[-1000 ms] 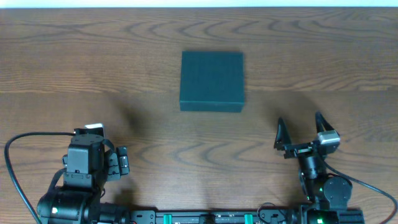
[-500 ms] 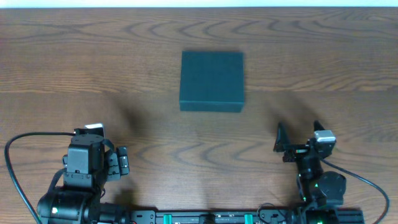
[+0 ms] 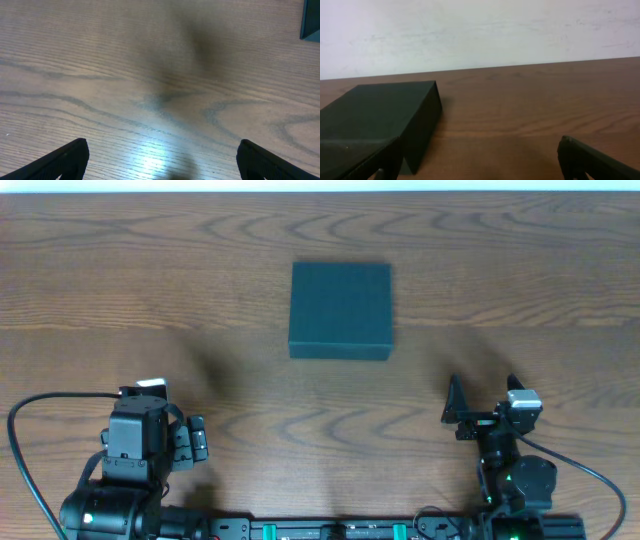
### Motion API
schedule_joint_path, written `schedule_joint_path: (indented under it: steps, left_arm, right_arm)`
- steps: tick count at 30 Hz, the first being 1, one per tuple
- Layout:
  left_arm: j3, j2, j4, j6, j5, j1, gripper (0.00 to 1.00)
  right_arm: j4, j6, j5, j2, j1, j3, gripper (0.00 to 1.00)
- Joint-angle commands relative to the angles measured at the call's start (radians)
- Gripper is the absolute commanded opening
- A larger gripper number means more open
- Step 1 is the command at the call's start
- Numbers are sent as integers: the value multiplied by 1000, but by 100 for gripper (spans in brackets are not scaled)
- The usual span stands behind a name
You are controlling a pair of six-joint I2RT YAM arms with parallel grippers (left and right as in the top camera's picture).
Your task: Pack container
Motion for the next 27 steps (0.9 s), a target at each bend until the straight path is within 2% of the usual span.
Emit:
schedule_joint_path:
  steps: [1, 9, 11, 14, 17, 25, 27]
  left_arm:
    - [-2, -4, -3, 14, -3, 6, 95]
    - [-2, -29, -8, 16, 14, 2, 95]
    - [-2, -46, 61, 19, -11, 2, 95]
    - [-4, -73, 248, 50, -34, 2, 95]
    - [-50, -126, 518, 138, -34, 2, 95]
    - [-385, -306, 1263, 254, -30, 10, 95]
    - [-446, -344, 1375, 261, -32, 18, 95]
  right_arm:
    - [-7, 4, 17, -7, -11, -2, 99]
    - [-7, 4, 17, -7, -11, -2, 99]
    - [-7, 4, 17, -7, -11, -2, 99]
    - [-7, 4, 17, -7, -11, -2, 99]
    - [-7, 4, 17, -7, -11, -2, 99]
    - [-7, 4, 17, -7, -11, -2, 99]
    - [-7, 4, 17, -7, -11, -2, 99]
